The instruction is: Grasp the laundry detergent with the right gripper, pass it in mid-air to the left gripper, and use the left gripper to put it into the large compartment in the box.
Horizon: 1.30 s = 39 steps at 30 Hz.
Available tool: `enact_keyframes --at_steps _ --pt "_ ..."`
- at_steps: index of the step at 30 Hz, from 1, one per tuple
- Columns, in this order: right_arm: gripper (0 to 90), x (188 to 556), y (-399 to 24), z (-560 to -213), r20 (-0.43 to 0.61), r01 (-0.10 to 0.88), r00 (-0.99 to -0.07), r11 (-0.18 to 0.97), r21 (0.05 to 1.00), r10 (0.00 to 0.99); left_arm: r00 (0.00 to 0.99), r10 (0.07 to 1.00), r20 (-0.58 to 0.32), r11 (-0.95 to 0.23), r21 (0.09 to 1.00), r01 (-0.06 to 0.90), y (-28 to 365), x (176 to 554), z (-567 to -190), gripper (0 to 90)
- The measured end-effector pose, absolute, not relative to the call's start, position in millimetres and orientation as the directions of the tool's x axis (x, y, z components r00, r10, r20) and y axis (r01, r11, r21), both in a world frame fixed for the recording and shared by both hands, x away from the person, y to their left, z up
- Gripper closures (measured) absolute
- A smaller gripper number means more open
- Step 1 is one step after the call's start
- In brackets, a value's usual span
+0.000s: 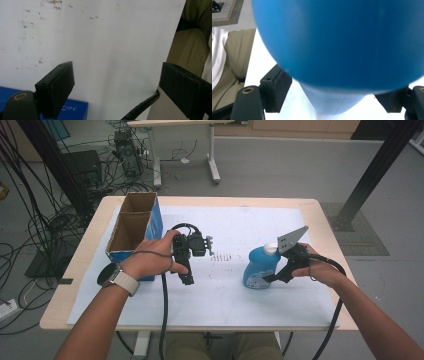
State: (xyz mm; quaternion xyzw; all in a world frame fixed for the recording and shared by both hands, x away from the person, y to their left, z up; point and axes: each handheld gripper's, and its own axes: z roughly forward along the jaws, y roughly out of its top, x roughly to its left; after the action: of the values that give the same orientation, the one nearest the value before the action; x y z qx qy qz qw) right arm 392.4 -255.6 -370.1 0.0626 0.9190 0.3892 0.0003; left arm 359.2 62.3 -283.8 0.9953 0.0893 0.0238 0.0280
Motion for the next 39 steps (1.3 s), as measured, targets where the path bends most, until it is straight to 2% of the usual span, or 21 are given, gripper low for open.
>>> enact_keyframes --at_steps 39 --pt "27.1 394.3 -255.7 -376.4 0.06 0.119 -0.992 0.65 0.75 0.112 0.981 0.187 0.046 -0.981 0.066 0.184 64.8 359.6 -284.3 13.3"
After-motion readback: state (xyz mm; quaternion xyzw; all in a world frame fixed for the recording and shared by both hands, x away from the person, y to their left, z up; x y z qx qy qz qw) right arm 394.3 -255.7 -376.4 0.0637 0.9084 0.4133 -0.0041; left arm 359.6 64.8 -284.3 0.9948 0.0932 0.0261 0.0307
